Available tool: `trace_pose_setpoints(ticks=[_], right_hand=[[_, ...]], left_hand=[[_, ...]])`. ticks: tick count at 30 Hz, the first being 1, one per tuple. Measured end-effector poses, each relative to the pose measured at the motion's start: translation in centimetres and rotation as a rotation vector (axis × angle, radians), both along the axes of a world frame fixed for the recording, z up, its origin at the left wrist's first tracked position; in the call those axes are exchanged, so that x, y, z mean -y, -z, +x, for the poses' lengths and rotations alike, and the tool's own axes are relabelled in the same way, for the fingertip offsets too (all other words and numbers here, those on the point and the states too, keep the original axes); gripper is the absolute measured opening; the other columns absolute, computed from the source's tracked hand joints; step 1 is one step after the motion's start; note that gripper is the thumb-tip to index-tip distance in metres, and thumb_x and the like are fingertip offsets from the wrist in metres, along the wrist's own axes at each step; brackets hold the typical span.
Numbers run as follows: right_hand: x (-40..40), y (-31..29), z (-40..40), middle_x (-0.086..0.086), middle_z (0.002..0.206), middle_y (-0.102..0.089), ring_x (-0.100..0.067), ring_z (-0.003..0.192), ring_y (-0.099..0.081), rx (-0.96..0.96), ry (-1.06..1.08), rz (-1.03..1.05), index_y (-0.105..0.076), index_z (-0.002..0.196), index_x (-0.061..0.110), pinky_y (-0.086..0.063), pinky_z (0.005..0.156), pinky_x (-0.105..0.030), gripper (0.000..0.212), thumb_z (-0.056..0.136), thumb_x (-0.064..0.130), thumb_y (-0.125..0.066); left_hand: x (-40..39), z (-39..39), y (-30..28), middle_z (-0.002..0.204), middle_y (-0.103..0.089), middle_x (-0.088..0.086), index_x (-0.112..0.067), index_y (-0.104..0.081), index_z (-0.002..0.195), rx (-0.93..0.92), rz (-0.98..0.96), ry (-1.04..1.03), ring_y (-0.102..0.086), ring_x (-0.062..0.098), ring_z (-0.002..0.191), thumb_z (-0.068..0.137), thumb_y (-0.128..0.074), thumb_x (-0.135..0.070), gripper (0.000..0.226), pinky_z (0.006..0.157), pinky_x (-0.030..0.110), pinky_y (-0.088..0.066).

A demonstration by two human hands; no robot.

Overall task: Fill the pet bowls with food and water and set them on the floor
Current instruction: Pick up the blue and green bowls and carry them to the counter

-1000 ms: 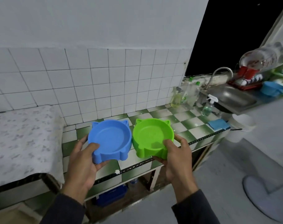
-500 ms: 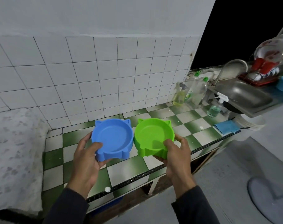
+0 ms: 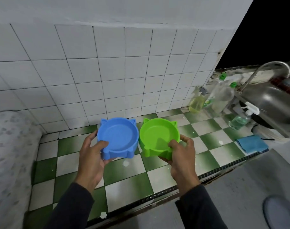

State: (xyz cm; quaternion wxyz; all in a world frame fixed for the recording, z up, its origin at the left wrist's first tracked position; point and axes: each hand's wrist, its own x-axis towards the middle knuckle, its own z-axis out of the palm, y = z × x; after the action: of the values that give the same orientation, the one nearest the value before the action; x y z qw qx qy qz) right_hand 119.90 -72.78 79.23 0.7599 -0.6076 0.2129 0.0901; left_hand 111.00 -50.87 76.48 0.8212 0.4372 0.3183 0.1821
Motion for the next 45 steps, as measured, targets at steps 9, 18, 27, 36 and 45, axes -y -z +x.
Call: trace_pose_setpoints(ticks=[9,18,27,36,45], right_hand=[[-0.9,3.2,6.5,-0.006,0.106,-0.061,-0.034,0.099,-0.064,-0.054,-0.086,-0.025,-0.052,0.116,0.027,-0.059,0.054,-0.04,0.041,0.087,-0.002,-0.057],[-0.8,7.1,11.6,-0.003,0.109,-0.055,-0.031,0.101,-0.06,-0.124,-0.272,-0.089,-0.047,0.12,0.029,-0.063,0.062,-0.047,0.05,0.086,-0.006,-0.056],[0.1,11.7,16.0,-0.008,0.125,-0.051,-0.032,0.111,-0.056,-0.189,-0.394,-0.101,-0.048,0.118,0.032,-0.059,0.084,-0.06,0.058,0.082,-0.014,-0.052],[0.1,15.6,17.4,-0.008,0.131,-0.047,-0.032,0.113,-0.053,-0.28,-0.48,-0.13,-0.046,0.123,0.034,-0.059,0.084,-0.057,0.065,0.083,-0.017,-0.051],[-0.6,18.1,17.5,-0.009,0.135,-0.047,-0.033,0.117,-0.054,-0.316,-0.532,-0.194,-0.044,0.137,0.031,-0.057,0.09,-0.059,0.072,0.084,-0.017,-0.051]], left_hand=[[-0.1,4.0,3.6,0.129,-0.068,0.006,-0.033,-0.068,0.123,-0.021,-0.027,-0.087,-0.07,0.036,0.111,0.089,-0.064,0.001,0.048,0.072,0.05,-0.061],[1.8,6.4,8.0,0.133,-0.065,0.007,-0.028,-0.066,0.13,-0.057,-0.087,-0.231,-0.068,0.036,0.112,0.087,-0.067,0.001,0.051,0.067,0.045,-0.062],[4.0,8.0,12.4,0.138,-0.054,0.01,-0.034,-0.06,0.139,-0.113,-0.165,-0.261,-0.063,0.043,0.118,0.088,-0.07,0.0,0.062,0.078,0.052,-0.063],[4.1,8.9,15.1,0.129,-0.061,0.012,-0.029,-0.056,0.144,-0.192,-0.156,-0.261,-0.061,0.042,0.121,0.094,-0.063,0.006,0.062,0.087,0.056,-0.059],[3.0,8.8,17.2,0.131,-0.06,0.006,-0.026,-0.048,0.152,-0.254,-0.139,-0.221,-0.062,0.036,0.12,0.097,-0.059,0.007,0.065,0.092,0.054,-0.059]])
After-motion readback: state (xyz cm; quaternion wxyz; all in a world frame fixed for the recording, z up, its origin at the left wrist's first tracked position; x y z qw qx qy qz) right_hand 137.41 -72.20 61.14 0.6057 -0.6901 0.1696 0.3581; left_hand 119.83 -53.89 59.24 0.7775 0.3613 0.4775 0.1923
